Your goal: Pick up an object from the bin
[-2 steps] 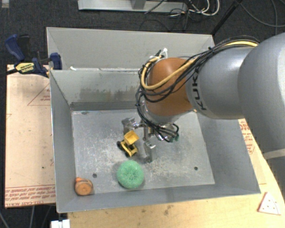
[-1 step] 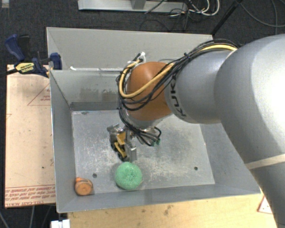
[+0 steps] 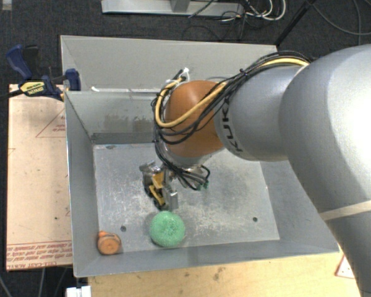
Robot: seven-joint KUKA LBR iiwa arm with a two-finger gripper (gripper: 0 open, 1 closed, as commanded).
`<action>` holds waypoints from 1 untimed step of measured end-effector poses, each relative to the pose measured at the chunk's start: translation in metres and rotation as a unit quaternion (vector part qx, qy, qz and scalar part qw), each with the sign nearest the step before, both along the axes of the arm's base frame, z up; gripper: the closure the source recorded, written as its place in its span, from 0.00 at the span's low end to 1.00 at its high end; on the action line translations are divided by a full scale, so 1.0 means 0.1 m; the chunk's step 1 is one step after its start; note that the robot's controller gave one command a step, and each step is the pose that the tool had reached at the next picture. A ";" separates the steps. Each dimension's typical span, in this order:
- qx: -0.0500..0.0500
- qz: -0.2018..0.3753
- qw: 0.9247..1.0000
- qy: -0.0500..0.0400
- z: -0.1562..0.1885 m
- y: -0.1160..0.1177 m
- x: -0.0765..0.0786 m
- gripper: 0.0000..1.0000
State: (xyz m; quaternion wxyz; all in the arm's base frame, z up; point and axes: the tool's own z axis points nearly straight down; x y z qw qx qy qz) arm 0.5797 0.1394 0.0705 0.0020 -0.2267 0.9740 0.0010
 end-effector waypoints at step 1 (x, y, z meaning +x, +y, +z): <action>0.000 0.000 1.000 0.000 0.00 0.00 0.00 1.00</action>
Offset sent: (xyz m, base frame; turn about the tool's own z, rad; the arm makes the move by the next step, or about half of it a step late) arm -0.0055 -0.0548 0.1533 -0.0770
